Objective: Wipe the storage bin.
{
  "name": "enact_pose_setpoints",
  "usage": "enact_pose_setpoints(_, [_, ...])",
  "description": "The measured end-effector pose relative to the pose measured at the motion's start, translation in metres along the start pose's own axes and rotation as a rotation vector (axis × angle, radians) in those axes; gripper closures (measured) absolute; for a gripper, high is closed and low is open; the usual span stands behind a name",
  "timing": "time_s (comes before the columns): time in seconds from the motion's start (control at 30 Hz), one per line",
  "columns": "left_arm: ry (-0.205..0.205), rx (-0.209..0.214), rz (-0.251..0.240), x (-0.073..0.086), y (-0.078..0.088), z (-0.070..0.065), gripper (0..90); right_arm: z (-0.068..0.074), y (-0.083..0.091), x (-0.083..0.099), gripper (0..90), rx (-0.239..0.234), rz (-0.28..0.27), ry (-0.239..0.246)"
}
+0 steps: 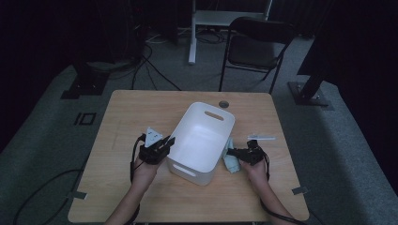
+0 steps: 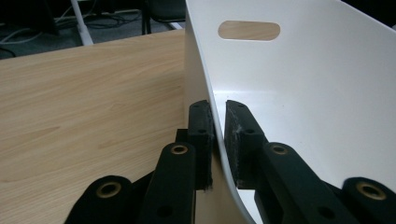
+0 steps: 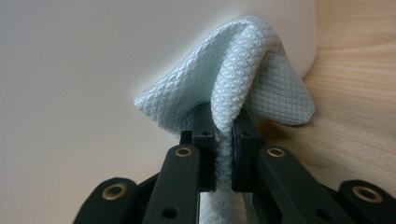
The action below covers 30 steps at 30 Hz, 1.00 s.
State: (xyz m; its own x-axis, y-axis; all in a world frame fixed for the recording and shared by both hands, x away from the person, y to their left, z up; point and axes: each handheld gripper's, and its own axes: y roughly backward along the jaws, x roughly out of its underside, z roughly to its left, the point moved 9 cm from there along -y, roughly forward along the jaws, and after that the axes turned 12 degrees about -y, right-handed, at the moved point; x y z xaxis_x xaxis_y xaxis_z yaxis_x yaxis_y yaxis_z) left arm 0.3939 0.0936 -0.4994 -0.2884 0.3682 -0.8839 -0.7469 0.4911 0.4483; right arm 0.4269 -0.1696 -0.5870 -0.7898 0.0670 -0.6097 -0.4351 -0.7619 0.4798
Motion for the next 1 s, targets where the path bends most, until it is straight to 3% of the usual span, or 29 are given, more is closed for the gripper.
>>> enact_pose_setpoints(0.13, [-0.008, -0.041, 0.004, 0.000, 0.000, 0.000, 83.2, 0.004, 0.002, 0.000, 83.4, 0.015, 0.005, 0.018])
enact_pose_setpoints(0.27, [-0.010, -0.047, 0.010, 0.000, 0.000, 0.000, 83.4, 0.021, 0.012, -0.004, 83.4, -0.010, -0.016, 0.061])
enact_pose_setpoints(0.37, [-0.008, -0.048, 0.012, 0.000, 0.000, 0.000, 83.4, 0.038, 0.022, -0.006, 83.4, -0.057, -0.040, 0.097])
enact_pose_setpoints(0.53, [-0.011, -0.044, 0.014, -0.001, 0.000, 0.000, 83.5, 0.069, 0.040, -0.010, 83.2, -0.183, -0.084, 0.119])
enact_pose_setpoints(0.63, [-0.017, -0.031, 0.012, -0.001, 0.000, -0.001, 83.4, 0.070, 0.039, -0.010, 83.2, -0.148, -0.092, 0.142])
enact_pose_setpoints(1.0, [-0.021, -0.029, 0.010, -0.001, -0.001, -0.002, 83.0, 0.049, 0.025, -0.003, 83.3, -0.108, -0.061, 0.101])
